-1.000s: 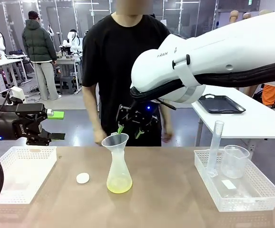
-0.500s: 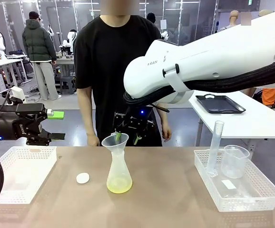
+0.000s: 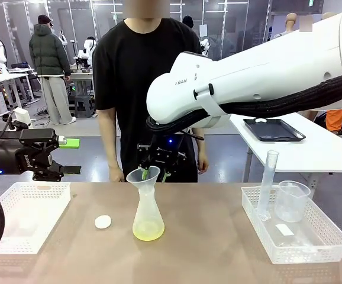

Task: Prepare the solutions needed for the experiment.
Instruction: Once the solution is in the Big flask , pick up the Plastic Funnel and place it back into the right Organizing basket.

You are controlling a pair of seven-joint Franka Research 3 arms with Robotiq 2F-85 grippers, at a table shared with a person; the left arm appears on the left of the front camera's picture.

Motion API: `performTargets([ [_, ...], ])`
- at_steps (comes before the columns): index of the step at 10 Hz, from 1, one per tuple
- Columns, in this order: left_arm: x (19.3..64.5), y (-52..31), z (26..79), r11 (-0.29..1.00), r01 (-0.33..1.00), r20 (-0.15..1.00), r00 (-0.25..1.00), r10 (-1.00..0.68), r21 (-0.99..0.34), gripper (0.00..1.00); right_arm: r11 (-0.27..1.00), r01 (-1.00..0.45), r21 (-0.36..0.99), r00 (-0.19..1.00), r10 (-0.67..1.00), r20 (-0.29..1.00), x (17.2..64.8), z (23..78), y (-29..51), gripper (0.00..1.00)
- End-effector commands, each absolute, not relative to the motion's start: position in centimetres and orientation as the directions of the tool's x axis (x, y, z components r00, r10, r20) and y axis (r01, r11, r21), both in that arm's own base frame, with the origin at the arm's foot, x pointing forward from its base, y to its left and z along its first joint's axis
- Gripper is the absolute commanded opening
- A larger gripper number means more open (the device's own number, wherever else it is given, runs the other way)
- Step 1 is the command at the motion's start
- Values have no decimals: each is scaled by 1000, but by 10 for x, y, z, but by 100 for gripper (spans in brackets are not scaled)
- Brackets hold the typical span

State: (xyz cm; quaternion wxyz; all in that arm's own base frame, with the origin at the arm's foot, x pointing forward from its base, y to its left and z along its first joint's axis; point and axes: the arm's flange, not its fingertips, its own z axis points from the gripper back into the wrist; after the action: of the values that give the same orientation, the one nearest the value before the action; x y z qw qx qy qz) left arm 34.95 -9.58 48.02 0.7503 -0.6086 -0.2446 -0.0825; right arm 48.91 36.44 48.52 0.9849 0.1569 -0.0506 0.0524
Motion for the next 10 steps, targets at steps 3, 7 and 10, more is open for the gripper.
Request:
performTargets([
  [3, 349, -99, 482, 221, 410, 452, 871, 195, -885, 100, 964, -39, 263, 996, 15, 93, 493, 484, 370, 21],
  [7, 349, -99, 482, 221, 410, 452, 871, 195, -885, 100, 964, -18, 266, 996, -6, 88, 490, 481, 370, 0],
  [10, 349, -99, 482, 221, 410, 452, 871, 195, -885, 100, 966, -11, 260, 996, -12, 88, 488, 481, 368, 0],
])
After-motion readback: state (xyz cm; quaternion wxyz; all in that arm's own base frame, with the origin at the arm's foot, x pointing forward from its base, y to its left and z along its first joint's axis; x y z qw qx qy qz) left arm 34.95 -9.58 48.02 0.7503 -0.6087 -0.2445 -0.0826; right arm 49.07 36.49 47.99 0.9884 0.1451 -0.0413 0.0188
